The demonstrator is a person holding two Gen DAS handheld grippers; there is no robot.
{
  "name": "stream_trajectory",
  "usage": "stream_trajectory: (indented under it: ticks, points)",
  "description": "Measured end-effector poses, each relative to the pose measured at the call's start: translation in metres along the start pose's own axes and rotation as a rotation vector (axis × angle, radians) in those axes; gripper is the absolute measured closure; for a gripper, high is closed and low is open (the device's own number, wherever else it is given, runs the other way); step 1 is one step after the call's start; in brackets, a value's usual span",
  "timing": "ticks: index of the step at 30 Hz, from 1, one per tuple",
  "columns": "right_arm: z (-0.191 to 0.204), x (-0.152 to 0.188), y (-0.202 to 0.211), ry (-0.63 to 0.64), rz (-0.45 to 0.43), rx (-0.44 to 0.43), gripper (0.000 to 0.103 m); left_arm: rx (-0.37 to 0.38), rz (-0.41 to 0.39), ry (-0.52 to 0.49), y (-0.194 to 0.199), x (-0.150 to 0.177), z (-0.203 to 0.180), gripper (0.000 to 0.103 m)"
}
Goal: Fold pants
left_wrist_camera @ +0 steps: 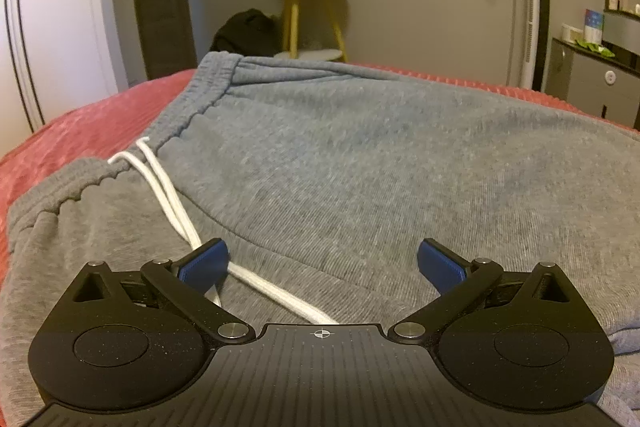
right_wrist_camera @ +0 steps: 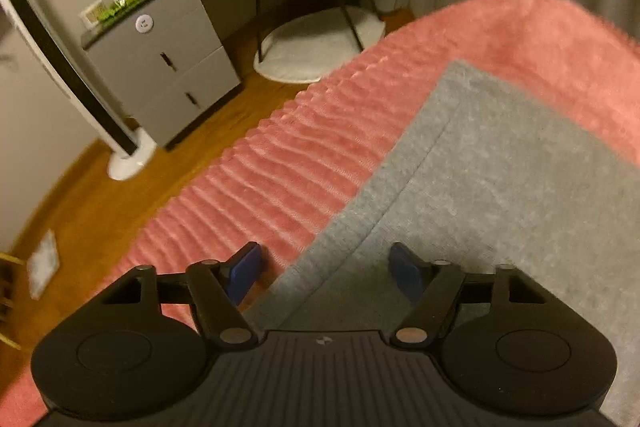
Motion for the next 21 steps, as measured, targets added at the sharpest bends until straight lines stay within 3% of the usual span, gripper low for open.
stream_trajectory:
  ticks: [2,3,4,8,10,12,15,17,20,21]
  points:
    - [-0.002,0.002,0.008,0.054,-0.018,0.038,0.082,0.013,0.008,0.014,-0.001,0.000,0.002,0.000]
    - [-0.006,0.004,0.015,0.058,-0.020,-0.005,0.095,0.017,0.009,0.018,-0.001,0.000,0.003,0.000]
    - [-0.013,0.005,0.026,0.040,-0.027,-0.056,0.096,0.023,0.008,0.021,-0.002,0.000,0.003,0.000]
    - [-0.064,0.026,0.105,-0.036,-0.131,-0.223,0.097,0.047,0.018,0.041,-0.003,-0.001,0.006,0.000]
    - [-0.106,0.060,0.157,-0.104,-0.192,-0.276,0.097,0.060,0.020,0.048,-0.004,-0.001,0.007,0.000]
    - [-0.148,0.103,0.191,-0.152,-0.220,-0.273,0.097,0.082,0.018,0.061,-0.003,-0.002,0.010,0.000]
    - [-0.202,0.159,0.204,-0.231,-0.196,-0.199,0.099,0.128,0.018,0.088,0.001,-0.003,0.016,0.000]
    - [-0.227,0.174,0.196,-0.242,-0.150,-0.111,0.100,0.167,0.034,0.125,0.005,-0.004,0.023,0.000]
    - [-0.240,0.159,0.195,-0.295,-0.160,-0.200,0.092,0.245,0.080,0.227,0.009,-0.017,0.036,0.000]
    - [-0.239,0.156,0.193,-0.281,-0.169,-0.226,0.077,0.276,0.109,0.288,0.008,-0.024,0.041,0.000]
Point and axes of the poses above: each gripper's, at about its wrist camera, not at the fingertips, and y roughly against the way its jaws point, z to its left, x to its underside, the point moved 8 cm from there along -y, roughly the way its jaws point, and after that the axes turned 7 degrees about -x, right-handed, at the moved point
